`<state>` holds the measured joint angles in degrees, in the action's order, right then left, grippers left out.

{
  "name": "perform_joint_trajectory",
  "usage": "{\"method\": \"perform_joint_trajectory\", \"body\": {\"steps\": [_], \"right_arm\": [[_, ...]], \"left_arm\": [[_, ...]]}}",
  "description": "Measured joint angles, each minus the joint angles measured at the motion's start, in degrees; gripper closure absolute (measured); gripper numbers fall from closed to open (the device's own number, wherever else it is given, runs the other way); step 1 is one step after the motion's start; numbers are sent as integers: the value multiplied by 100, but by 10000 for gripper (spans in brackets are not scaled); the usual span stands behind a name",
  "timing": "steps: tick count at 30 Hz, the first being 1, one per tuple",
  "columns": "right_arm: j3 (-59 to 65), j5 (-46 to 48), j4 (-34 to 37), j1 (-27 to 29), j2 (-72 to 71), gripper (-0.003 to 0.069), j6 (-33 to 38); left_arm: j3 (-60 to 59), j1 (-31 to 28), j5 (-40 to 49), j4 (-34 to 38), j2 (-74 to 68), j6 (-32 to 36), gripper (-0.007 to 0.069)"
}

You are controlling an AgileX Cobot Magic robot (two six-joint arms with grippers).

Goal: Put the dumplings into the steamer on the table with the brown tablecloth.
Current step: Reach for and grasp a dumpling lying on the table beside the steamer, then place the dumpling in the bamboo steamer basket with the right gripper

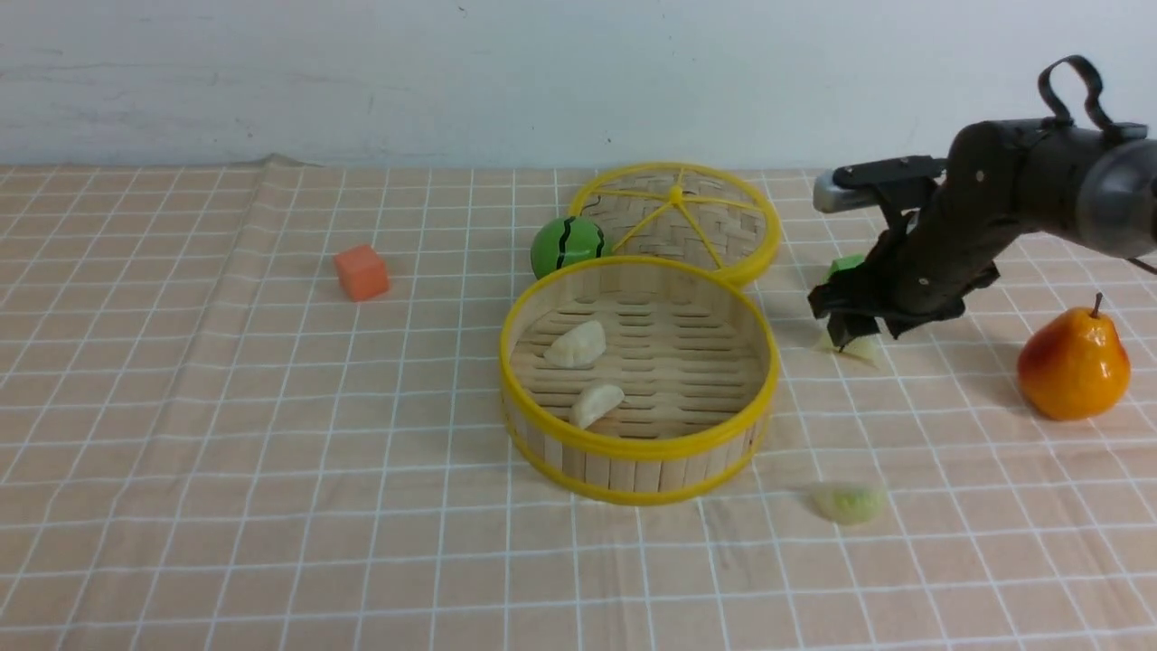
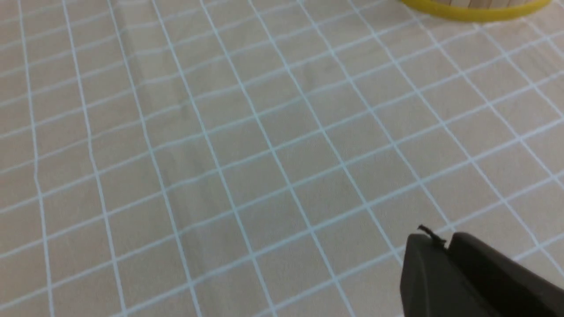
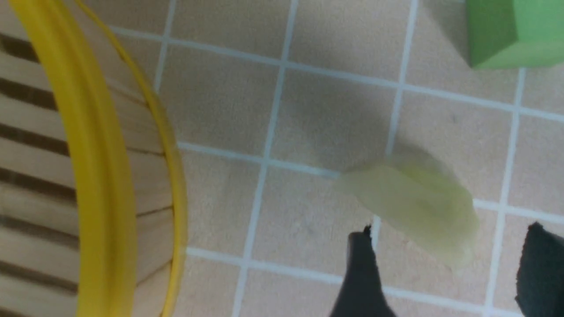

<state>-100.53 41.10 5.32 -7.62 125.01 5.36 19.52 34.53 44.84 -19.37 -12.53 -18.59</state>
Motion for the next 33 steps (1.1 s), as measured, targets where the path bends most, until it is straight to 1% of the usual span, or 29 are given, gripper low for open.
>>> {"method": "perform_joint_trajectory", "body": {"steps": [2,5,7,8,11,20,23,24,25,26,27,28,30,32,33], "right_arm": [[-53,-103,40,0,138,206,196],[-82,-208,56,5,307,243,535],[-93,-232,51,4,369,293,811],[-92,-224,62,4,370,336,934],[-92,-191,78,4,370,434,1053],[-119,-18,138,4,-117,441,1113],[-147,87,352,-2,-377,441,1113],[-148,259,666,-53,-605,441,1113],[-148,259,666,-60,-630,441,1113],[-148,411,971,-161,-806,443,1113],[-152,460,1125,-254,-865,443,1130],[-159,469,1155,-275,-865,443,1130],[-159,425,1425,-634,-848,445,1363],[-159,314,1480,-774,-759,446,1496],[-159,102,1523,-987,-611,446,1650]], "left_arm": [[-160,0,-97,-72,137,-25,571],[-212,0,-182,-137,203,-41,569],[-216,0,-244,-175,211,-41,569],[-222,0,-251,-210,221,-41,568],[-222,0,-251,-279,217,-41,568],[-222,0,-256,-433,222,-56,557],[-222,0,-270,-444,222,-56,555],[-222,0,-283,-444,222,-58,554],[-222,0,-283,-444,222,-58,554],[-222,0,-287,-449,222,-58,552],[-222,0,-287,-449,222,-58,551],[-222,0,-287,-449,222,-58,551],[-222,0,-287,-494,222,-58,551],[-222,0,-287,-496,222,-58,551],[-222,0,-287,-503,222,-58,551]]}}
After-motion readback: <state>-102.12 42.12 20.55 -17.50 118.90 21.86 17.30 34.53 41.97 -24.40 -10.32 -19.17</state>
